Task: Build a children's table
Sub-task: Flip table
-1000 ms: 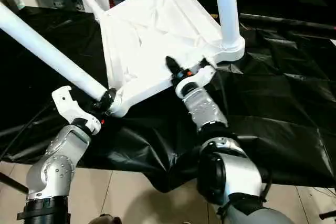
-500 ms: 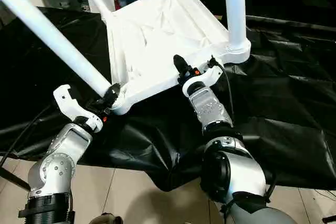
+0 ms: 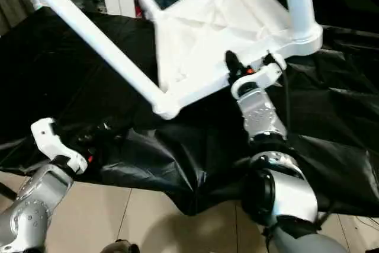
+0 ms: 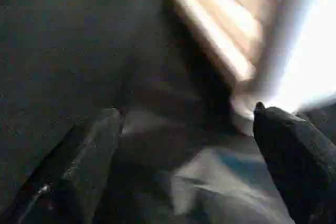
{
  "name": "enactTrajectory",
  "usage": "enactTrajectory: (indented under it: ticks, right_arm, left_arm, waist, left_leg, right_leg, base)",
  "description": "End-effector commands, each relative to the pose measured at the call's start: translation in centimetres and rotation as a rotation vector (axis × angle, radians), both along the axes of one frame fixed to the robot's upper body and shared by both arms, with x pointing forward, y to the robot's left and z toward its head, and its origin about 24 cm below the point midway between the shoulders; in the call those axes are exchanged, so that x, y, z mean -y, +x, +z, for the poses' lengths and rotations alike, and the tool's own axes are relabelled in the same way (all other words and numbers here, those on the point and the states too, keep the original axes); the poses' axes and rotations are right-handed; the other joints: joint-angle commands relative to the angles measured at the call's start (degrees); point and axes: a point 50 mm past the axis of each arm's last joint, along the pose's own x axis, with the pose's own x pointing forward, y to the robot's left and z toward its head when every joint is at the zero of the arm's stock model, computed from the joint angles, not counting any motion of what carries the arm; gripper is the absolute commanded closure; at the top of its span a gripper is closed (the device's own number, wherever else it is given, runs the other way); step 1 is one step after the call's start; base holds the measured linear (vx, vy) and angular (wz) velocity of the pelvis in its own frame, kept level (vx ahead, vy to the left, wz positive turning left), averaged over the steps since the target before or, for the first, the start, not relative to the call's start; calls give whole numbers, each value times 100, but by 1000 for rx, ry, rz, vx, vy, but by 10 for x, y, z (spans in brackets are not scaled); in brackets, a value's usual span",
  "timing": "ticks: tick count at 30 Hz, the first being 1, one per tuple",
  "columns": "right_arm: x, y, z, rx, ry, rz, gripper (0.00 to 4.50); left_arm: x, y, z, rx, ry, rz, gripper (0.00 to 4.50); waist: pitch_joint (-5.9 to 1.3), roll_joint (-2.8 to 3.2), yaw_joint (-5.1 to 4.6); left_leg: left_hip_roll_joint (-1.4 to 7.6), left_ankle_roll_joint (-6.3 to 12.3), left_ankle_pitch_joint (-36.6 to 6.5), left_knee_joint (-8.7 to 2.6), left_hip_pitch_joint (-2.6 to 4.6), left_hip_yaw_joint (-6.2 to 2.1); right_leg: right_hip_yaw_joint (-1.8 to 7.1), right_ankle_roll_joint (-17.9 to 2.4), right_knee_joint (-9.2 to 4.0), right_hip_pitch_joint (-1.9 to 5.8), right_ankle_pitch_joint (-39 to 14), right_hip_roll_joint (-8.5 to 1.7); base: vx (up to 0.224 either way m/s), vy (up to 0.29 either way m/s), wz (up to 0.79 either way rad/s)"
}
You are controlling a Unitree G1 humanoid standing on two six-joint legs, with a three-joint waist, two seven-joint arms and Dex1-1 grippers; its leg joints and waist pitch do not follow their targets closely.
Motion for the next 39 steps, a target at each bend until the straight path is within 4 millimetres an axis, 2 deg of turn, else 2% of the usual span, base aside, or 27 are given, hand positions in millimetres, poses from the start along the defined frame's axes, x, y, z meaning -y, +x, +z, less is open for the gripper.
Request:
enactTrajectory:
  ticks: [1,2,3,4,5,6,7,10,13,15,16,17,18,20,22,23,26,27,29,32,33,35,37,39]
  right_arm:
    - [13,1,30,109,-142,-38,246]
    - [17,0,30,108,-173,-51,246]
    - [19,-1,31,108,-190,-58,246]
    - [23,-3,33,112,-248,-75,246]
    - [23,-3,33,113,-251,-76,246]
    - [24,-4,34,113,-259,-79,246]
    - [26,-5,36,117,-291,-92,246]
    - [32,-8,39,107,-376,-127,246]
    - [35,-11,41,100,-446,-152,246]
    - [36,-12,43,101,-496,-162,246]
    - [36,-12,45,97,-577,-173,246]
    - [36,-12,45,97,-577,-173,246]
    - [36,-12,45,90,-615,-179,246]
    - [36,-12,45,73,-655,-202,246]
    - [33,-11,45,66,-719,-207,246]
    - [33,-11,45,65,-721,-206,246]
    - [29,-10,44,64,-745,-191,248]
    - [28,-11,44,63,-751,-188,248]
    - [26,-10,44,58,-779,-176,249]
    - [23,-8,44,49,-858,-147,249]
    - [22,-7,44,43,-891,-144,249]
    - [21,-5,43,36,-940,-140,249]
    - [17,-3,42,30,-994,-130,195]
    - [15,-2,41,30,-1006,-129,181]
  left_arm:
    - [17,-1,18,112,75,-118,0]
    - [25,-3,26,159,115,-178,0]
    - [30,-4,30,184,137,-212,0]
    - [44,-8,43,250,188,-308,0]
    - [44,-8,43,252,190,-310,0]
    - [46,-8,45,260,198,-321,0]
    - [53,-10,50,292,230,-363,0]
    - [62,-11,58,355,308,-408,0]
    - [65,-9,65,392,346,-409,0]
    - [63,-2,74,422,374,-357,0]
    - [60,6,87,463,402,-297,0]
    - [60,6,87,463,402,-297,0]
    - [59,10,91,477,420,-273,0]
    - [57,14,97,502,470,-254,0]
    - [52,23,103,519,592,-194,0]
    - [52,23,103,519,594,-193,0]
    - [54,27,108,538,621,-177,0]
    - [54,27,110,543,628,-173,0]
    - [59,29,118,583,678,-191,0]
    - [65,33,129,655,791,-207,0]
    - [66,34,133,676,827,-209,0]
    - [70,37,142,726,904,-221,0]
    - [74,41,153,780,972,-213,0]
    - [76,42,157,804,999,-210,0]
  waist:
    - [-509,-24,-34]
    - [-494,-43,-48]
    - [-489,-31,-47]
    - [-490,-18,-55]
    - [-487,-17,-55]
    - [-474,-28,-78]
    - [-478,-23,-73]
    - [-469,-34,-111]
    - [-463,-32,-120]
    - [-457,-25,-121]
    - [-451,-21,-121]
    - [-450,-25,-122]
    - [-432,-55,-133]
    - [-438,-52,-148]
    - [-440,-45,-164]
    - [-440,-43,-161]
    - [-448,-39,-154]
    - [-454,-80,-164]
    - [-472,-72,-149]
    - [-476,-98,-157]
    - [-476,-93,-154]
    - [-482,-92,-151]
    - [-472,-93,-159]
    - [-468,-101,-157]
  left_leg:
    - [342,422,101,-317,192,-130]
    - [342,387,42,-331,194,-128]
    - [347,358,-7,-340,199,-129]
    - [346,280,-56,-339,215,-126]
    - [346,258,-77,-344,223,-122]
    - [329,204,-124,-347,199,-113]
    - [323,137,-216,-349,217,-110]
    - [316,60,-314,-364,206,-118]
    - [318,-5,-381,-373,205,-124]
    - [308,-146,-608,-380,226,-113]
    - [309,-206,-702,-384,245,-114]
    - [308,-238,-763,-386,252,-112]
    - [299,-269,-846,-398,215,-126]
    - [294,-317,-938,-396,207,-135]
    - [293,-368,-1067,-399,231,-140]
    - [291,-386,-1100,-399,237,-142]
    - [304,-442,-1197,-411,244,-155]
    - [301,-443,-1186,-411,222,-157]
    - [296,-423,-1137,-400,232,-160]
    - [296,-420,-1094,-403,213,-165]
    - [292,-410,-1102,-395,230,-156]
    - [290,-430,-1087,-393,219,-163]
    - [288,-459,-1165,-390,223,-160]
    - [288,-480,-1147,-393,206,-165]
  right_leg:
    - [276,-1237,-294,290,686,-320]
    - [279,-1263,-306,285,586,-323]
    - [278,-1242,-319,284,502,-322]
    - [279,-1203,-311,269,409,-311]
    - [280,-1191,-319,261,382,-305]
    - [290,-1193,-320,270,344,-304]
    - [291,-1153,-335,264,232,-301]
    - [296,-1037,-362,267,83,-293]
    - [296,-982,-373,265,-54,-290]
    - [301,-921,-412,240,-318,-284]
    - [303,-875,-427,215,-421,-269]
    - [304,-863,-429,216,-476,-275]
    - [300,-826,-451,234,-667,-287]
    - [303,-740,-466,231,-864,-301]
    - [304,-609,-490,183,-1039,-278]
    - [302,-590,-496,180,-1085,-280]
    - [299,-612,-495,165,-1091,-288]
    - [295,-624,-483,181,-1023,-287]
    - [294,-623,-462,171,-928,-282]
    - [288,-641,-458,186,-774,-285]
    - [294,-630,-458,167,-789,-280]
    - [293,-651,-451,183,-822,-293]
    - [296,-687,-463,170,-913,-300]
    - [296,-697,-464,180,-930,-307]
  base:
    - [0,0,0]
    - [0,0,0]
    - [0,0,0]
    - [0,0,0]
    - [0,0,0]
    - [0,0,0]
    - [0,0,0]
    - [0,0,0]
    - [0,0,0]
    - [0,0,0]
    - [0,0,0]
    - [0,0,0]
    - [0,0,0]
    - [0,0,0]
    - [0,0,0]
    - [0,0,0]
    - [0,0,0]
    - [0,0,0]
    - [0,0,0]
    - [0,0,0]
    - [0,0,0]
    - [0,0,0]
    - [0,0,0]
    - [0,0,0]
